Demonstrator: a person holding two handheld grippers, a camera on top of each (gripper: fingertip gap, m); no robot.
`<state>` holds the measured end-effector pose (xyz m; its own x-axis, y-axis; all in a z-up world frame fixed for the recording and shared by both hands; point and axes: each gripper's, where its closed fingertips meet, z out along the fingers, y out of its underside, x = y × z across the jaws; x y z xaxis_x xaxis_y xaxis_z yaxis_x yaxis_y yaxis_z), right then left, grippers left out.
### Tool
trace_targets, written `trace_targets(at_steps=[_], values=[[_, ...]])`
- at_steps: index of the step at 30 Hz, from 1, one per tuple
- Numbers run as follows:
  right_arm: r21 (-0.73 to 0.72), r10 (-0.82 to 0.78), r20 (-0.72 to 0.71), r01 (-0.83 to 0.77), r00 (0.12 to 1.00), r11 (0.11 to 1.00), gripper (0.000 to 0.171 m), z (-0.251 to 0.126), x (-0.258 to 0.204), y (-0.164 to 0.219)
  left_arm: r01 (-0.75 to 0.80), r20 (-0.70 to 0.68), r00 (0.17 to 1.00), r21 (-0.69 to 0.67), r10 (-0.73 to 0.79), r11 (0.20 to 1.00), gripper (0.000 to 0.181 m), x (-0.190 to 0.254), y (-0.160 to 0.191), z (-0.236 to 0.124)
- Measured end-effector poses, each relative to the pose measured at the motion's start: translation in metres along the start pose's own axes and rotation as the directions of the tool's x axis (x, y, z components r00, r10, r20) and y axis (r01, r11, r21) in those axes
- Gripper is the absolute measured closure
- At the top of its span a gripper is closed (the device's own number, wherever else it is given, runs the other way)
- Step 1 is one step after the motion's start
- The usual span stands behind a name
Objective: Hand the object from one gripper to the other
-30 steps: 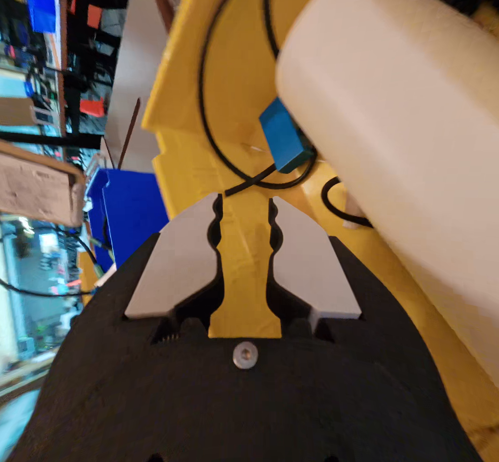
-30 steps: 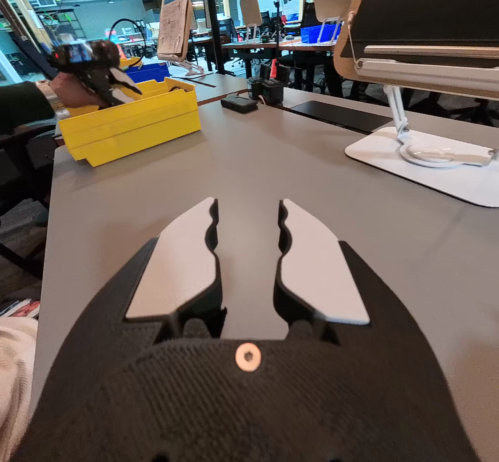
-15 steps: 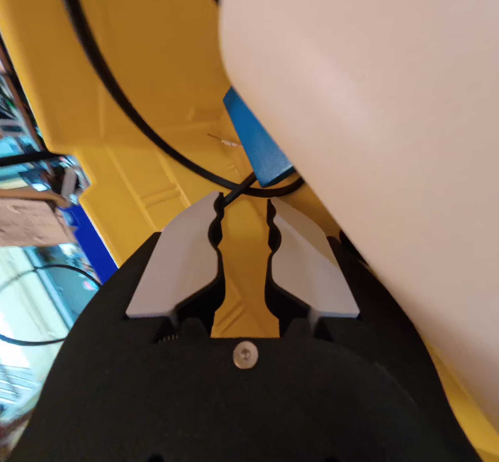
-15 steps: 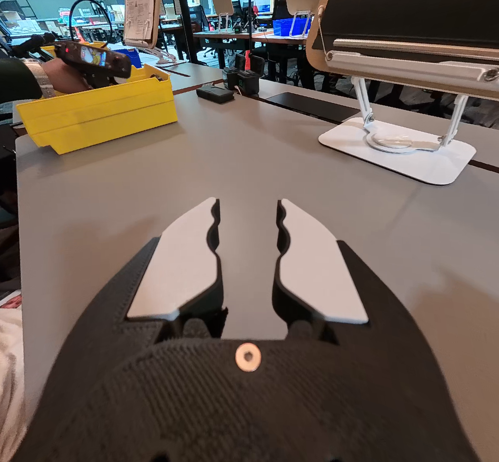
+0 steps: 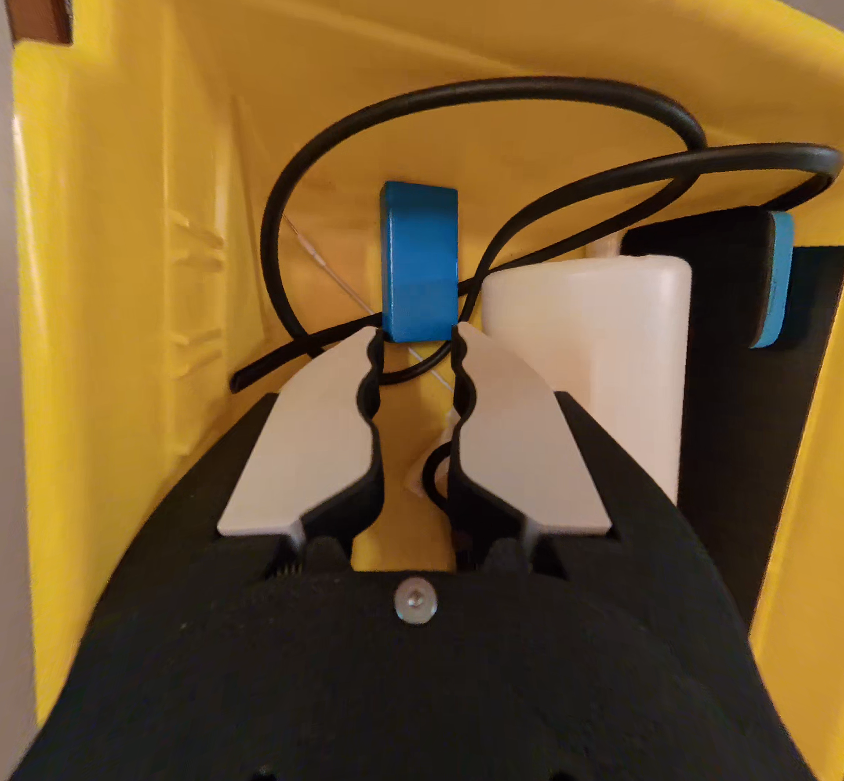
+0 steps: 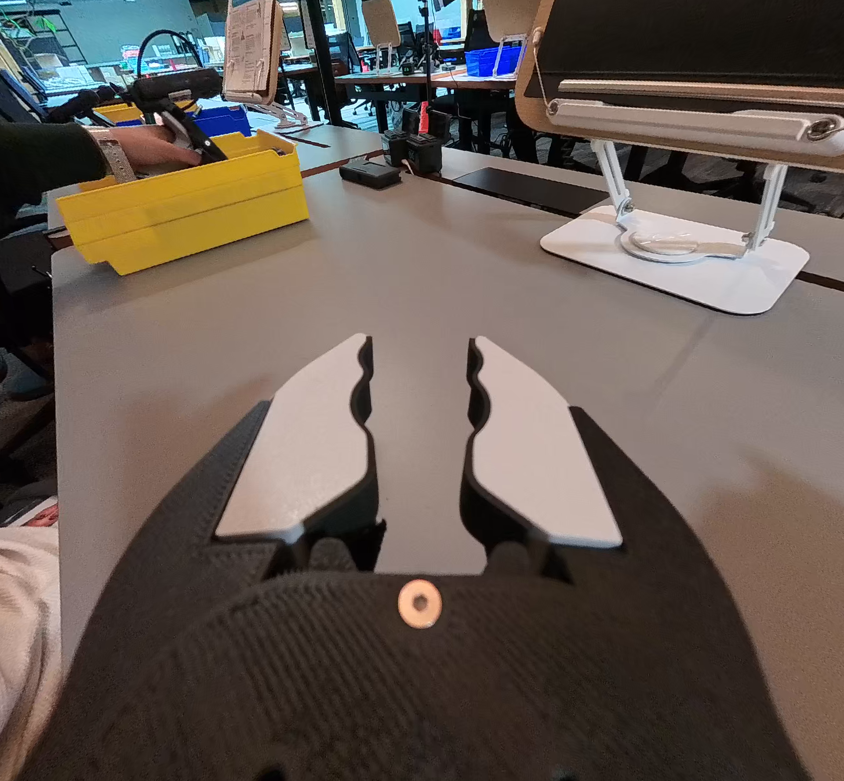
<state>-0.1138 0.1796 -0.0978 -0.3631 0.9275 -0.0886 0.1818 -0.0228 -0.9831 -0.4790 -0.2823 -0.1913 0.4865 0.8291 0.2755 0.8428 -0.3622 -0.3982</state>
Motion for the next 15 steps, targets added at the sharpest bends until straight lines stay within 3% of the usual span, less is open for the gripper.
trace_targets(at_steps=[7,11,15], values=[[0.008,0.003,0.0,-0.003,1.0,1.0,0.131,-0.002,0.001,-0.002,0.007,-0.03,1.0,-0.033,-0.008,0.999,0.158,0.002,0.005,0.003],[0.007,0.008,-0.002,-0.008,1.0,1.0,0.131,-0.003,0.002,-0.001,-0.009,-0.021,1.0,0.055,0.011,0.998,0.181,0.002,0.0,-0.013],[0.004,0.024,0.007,-0.024,1.0,1.0,0.131,-0.002,0.003,0.001,-0.001,-0.034,0.999,0.096,0.004,0.995,0.181,-0.001,0.002,-0.029]])
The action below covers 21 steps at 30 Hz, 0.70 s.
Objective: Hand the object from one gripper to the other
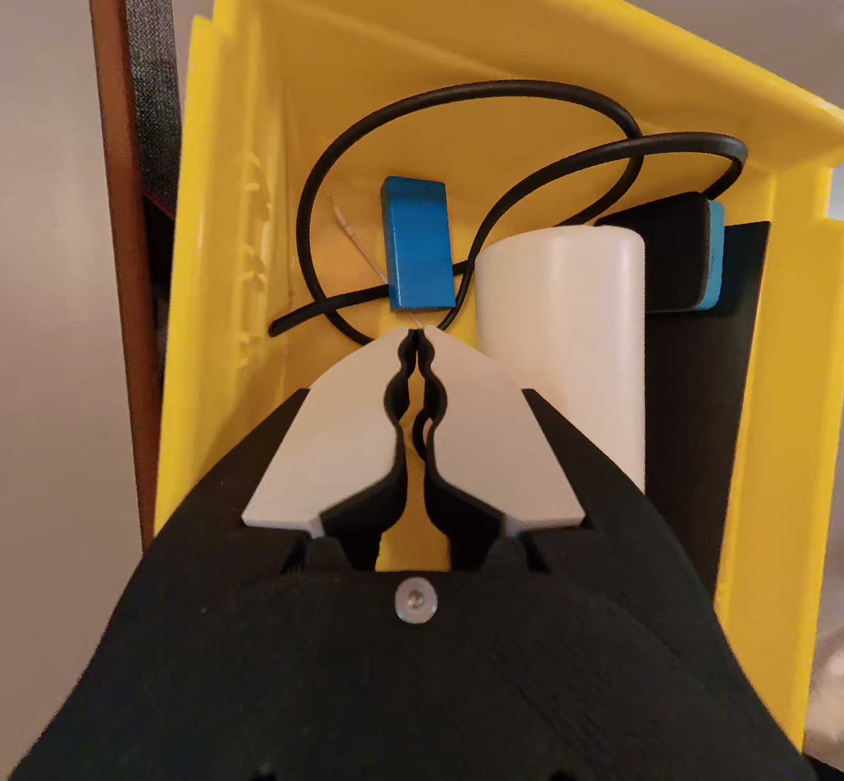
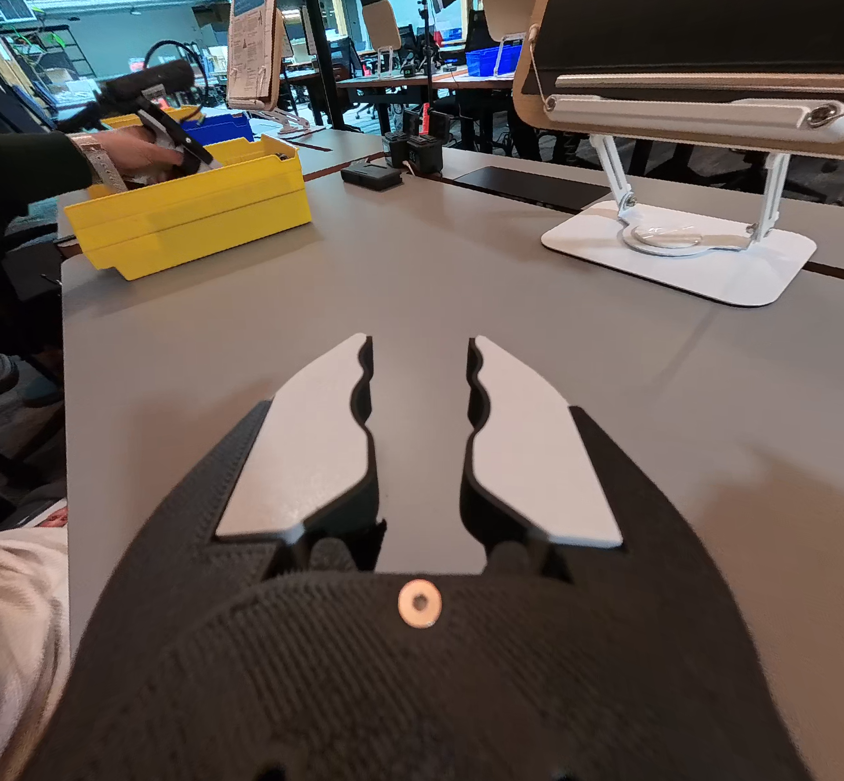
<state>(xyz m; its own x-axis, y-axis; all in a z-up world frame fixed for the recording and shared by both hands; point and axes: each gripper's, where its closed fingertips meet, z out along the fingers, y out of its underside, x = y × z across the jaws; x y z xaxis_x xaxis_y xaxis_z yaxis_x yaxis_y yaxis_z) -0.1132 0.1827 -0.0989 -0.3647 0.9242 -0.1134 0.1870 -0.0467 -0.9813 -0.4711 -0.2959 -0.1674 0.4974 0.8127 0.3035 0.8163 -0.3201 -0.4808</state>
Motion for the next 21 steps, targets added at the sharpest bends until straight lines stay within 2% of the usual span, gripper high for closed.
trace_targets(at_steps=[4,9,12,15,21], values=[[-0.004,0.007,0.009,-0.007,1.0,1.0,0.132,0.002,-0.001,0.001,0.009,-0.013,1.0,0.028,-0.009,1.0,0.181,0.002,-0.003,0.0],[-0.007,-0.008,0.004,0.008,1.0,1.0,0.132,0.002,-0.002,0.001,0.004,0.004,1.0,0.068,-0.004,0.998,0.162,0.004,-0.021,0.018],[-0.004,-0.013,-0.003,0.013,1.0,1.0,0.132,0.0,-0.002,0.0,-0.017,0.042,0.999,0.022,0.016,1.0,0.151,0.002,-0.029,0.03],[-0.003,-0.011,-0.003,0.011,1.0,1.0,0.132,0.0,-0.001,0.0,-0.022,0.084,0.996,-0.099,0.03,0.995,0.149,-0.003,-0.023,0.042],[-0.002,-0.001,0.004,0.001,1.0,1.0,0.132,0.0,0.0,0.0,-0.007,0.048,0.999,-0.118,0.013,0.993,0.15,-0.001,-0.021,0.042]])
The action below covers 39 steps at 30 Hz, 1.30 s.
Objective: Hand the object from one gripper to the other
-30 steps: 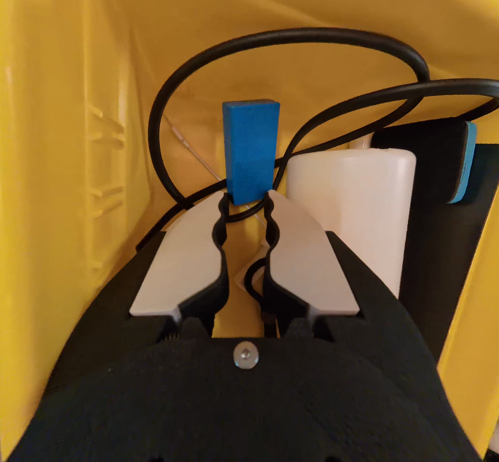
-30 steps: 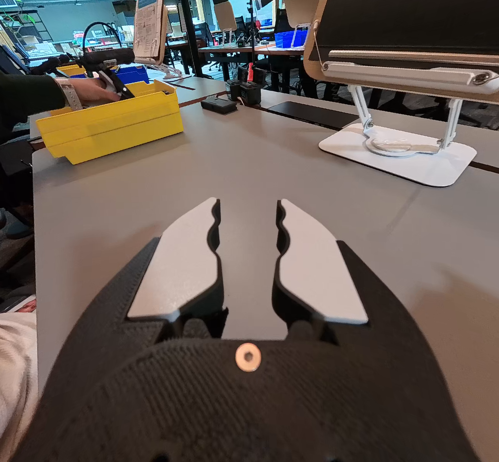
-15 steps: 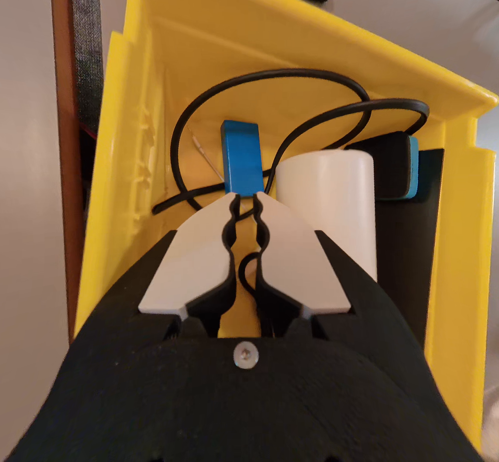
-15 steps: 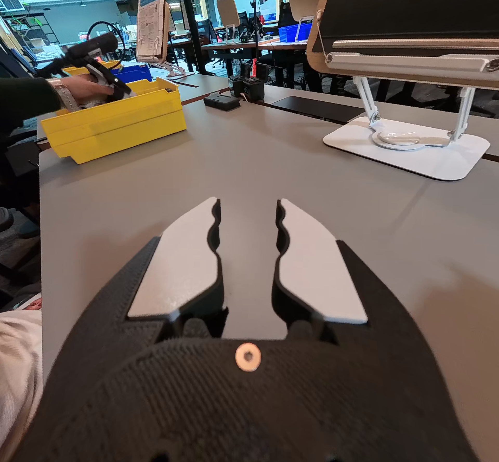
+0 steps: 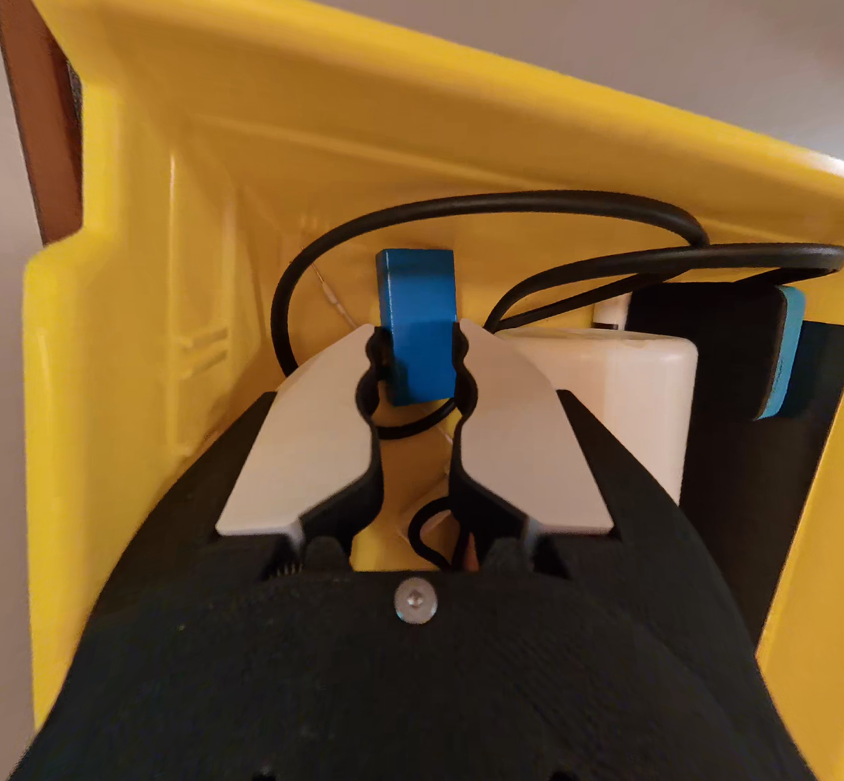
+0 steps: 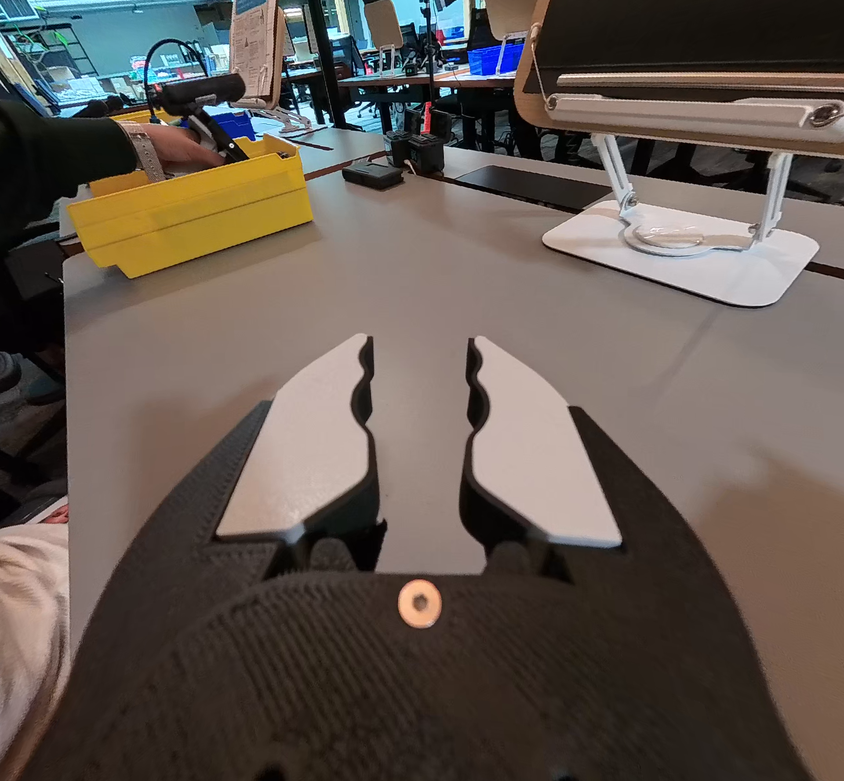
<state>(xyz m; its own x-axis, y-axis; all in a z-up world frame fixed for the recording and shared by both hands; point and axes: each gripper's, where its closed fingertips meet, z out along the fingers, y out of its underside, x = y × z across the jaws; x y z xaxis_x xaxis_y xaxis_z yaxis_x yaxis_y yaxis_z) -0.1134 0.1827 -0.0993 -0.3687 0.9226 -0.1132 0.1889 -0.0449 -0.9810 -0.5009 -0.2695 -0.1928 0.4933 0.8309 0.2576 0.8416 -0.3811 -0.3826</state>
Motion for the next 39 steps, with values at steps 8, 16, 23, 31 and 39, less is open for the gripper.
trace_targets(at_steps=[8,16,23,31,39], values=[[0.012,0.006,0.005,-0.006,1.0,1.0,0.132,-0.003,0.0,-0.003,-0.073,0.046,0.997,0.116,0.068,0.991,0.181,0.001,-0.009,-0.016],[0.026,0.049,0.026,-0.05,0.998,0.998,0.133,-0.002,0.002,-0.003,-0.113,0.1,0.99,0.109,0.102,0.988,0.181,-0.004,0.007,-0.03],[0.024,0.025,0.019,-0.026,0.999,0.999,0.133,-0.003,-0.001,-0.005,0.007,-0.031,1.0,0.154,-0.003,0.988,0.145,0.005,-0.013,-0.014],[0.022,0.034,0.021,-0.034,0.999,0.999,0.133,-0.003,0.001,-0.004,-0.02,0.06,0.998,-0.004,0.021,1.0,0.141,-0.003,-0.008,0.004],[0.029,0.039,0.031,-0.04,0.999,0.999,0.133,-0.006,0.001,-0.005,-0.002,0.012,1.0,0.025,0.002,1.0,0.149,0.001,-0.006,0.004]])
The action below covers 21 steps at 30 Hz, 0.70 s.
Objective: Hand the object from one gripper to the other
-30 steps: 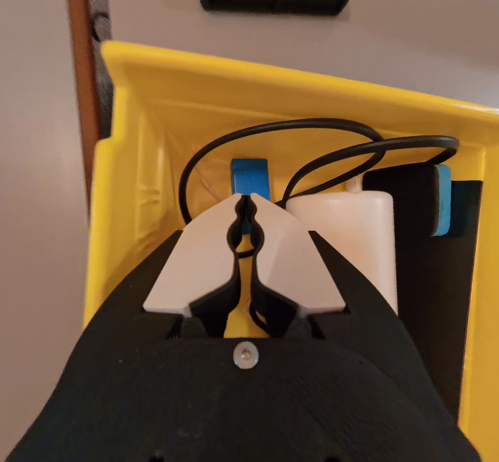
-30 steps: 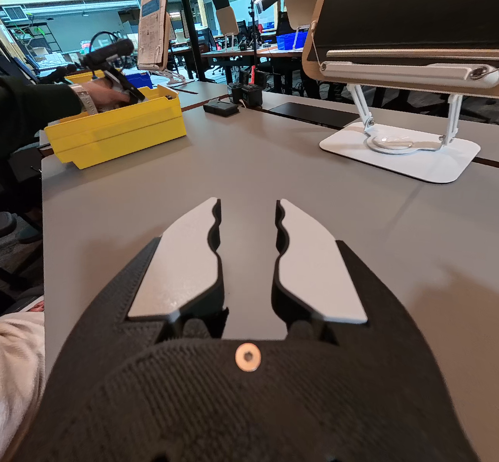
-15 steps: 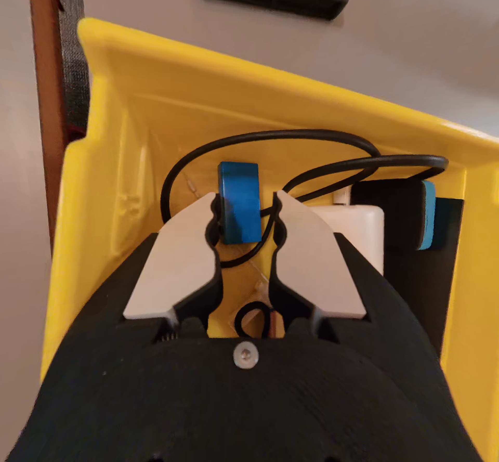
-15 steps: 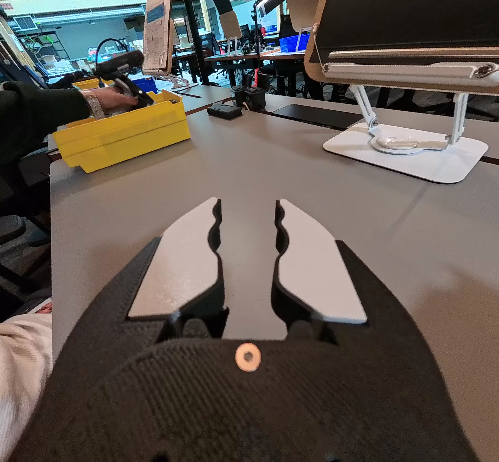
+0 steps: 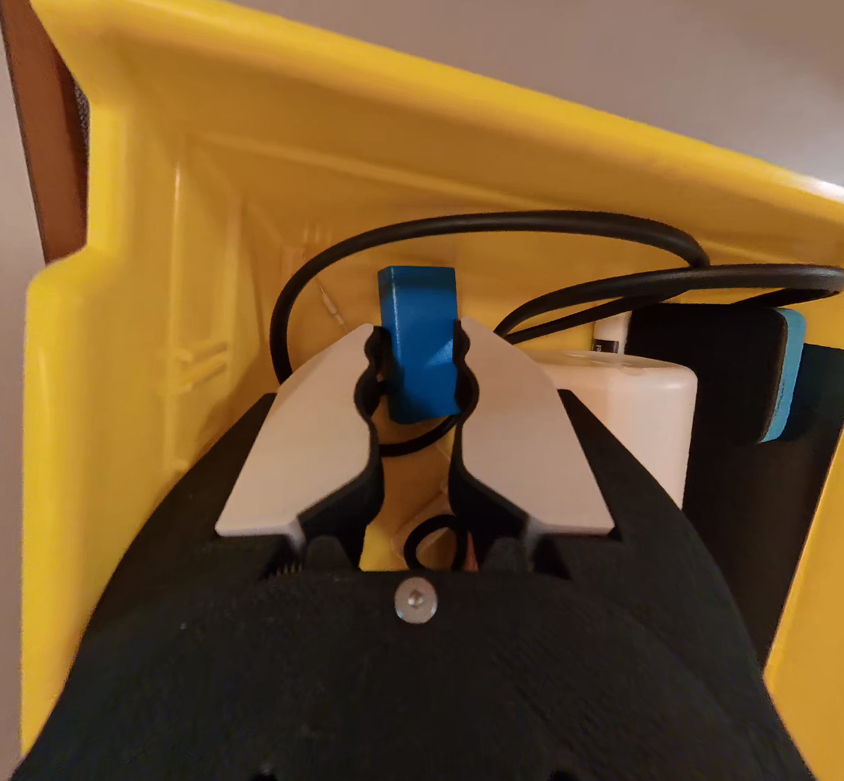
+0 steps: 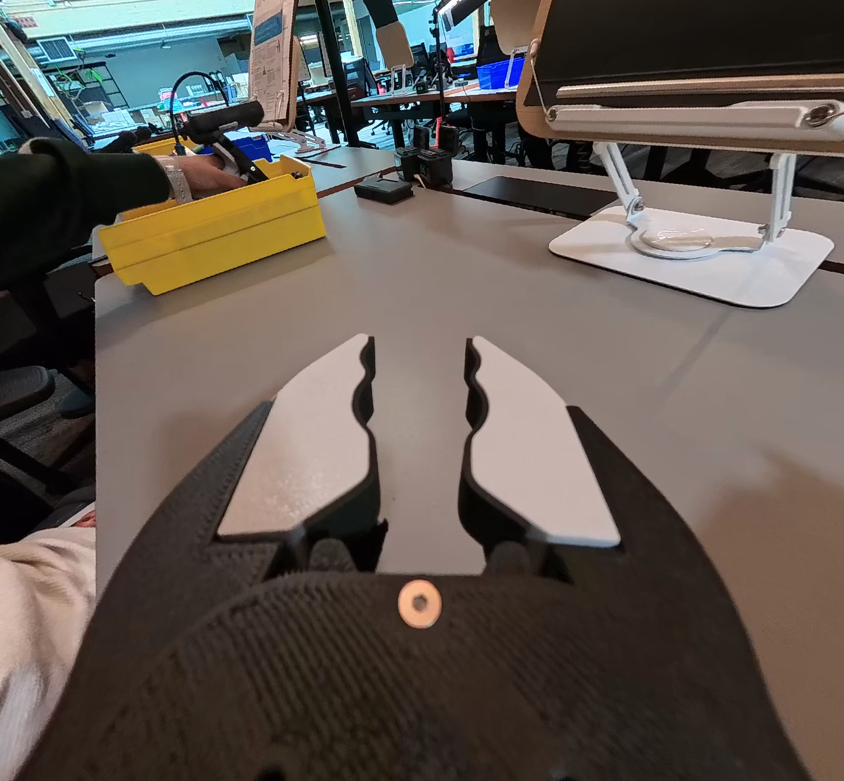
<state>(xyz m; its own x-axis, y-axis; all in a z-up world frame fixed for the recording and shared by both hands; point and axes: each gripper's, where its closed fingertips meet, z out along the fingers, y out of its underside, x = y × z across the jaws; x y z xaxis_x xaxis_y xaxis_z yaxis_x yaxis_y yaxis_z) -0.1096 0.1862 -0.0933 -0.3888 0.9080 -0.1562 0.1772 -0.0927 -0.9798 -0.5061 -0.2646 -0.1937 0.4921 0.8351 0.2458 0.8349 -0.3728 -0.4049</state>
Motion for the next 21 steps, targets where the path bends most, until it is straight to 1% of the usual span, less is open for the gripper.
trace_targets(at_steps=[5,10,14,17,19,21], values=[[0.015,0.013,-0.001,-0.013,1.0,1.0,0.133,-0.003,0.002,-0.003,-0.023,0.049,0.998,-0.047,0.026,0.999,0.161,-0.005,0.009,-0.017],[0.014,0.018,0.005,-0.019,1.0,1.0,0.133,-0.002,0.002,-0.002,-0.027,0.097,0.994,-0.155,0.043,0.987,0.161,-0.013,0.036,-0.033],[0.013,0.016,0.006,-0.016,1.0,1.0,0.133,-0.002,0.001,-0.002,-0.011,0.103,0.994,-0.188,0.031,0.982,0.165,-0.016,0.056,-0.04],[0.011,0.017,0.006,-0.017,1.0,1.0,0.133,-0.002,0.002,-0.002,-0.002,0.07,0.997,-0.149,0.013,0.989,0.165,-0.014,0.061,-0.042],[0.012,0.019,0.006,-0.019,1.0,1.0,0.133,-0.001,0.002,-0.002,0.024,0.03,0.999,-0.127,-0.02,0.992,0.155,-0.01,0.062,-0.04],[0.011,0.018,0.007,-0.019,1.0,1.0,0.133,-0.001,0.001,-0.001,0.044,0.014,0.999,-0.132,-0.042,0.99,0.144,-0.006,0.065,-0.036]])
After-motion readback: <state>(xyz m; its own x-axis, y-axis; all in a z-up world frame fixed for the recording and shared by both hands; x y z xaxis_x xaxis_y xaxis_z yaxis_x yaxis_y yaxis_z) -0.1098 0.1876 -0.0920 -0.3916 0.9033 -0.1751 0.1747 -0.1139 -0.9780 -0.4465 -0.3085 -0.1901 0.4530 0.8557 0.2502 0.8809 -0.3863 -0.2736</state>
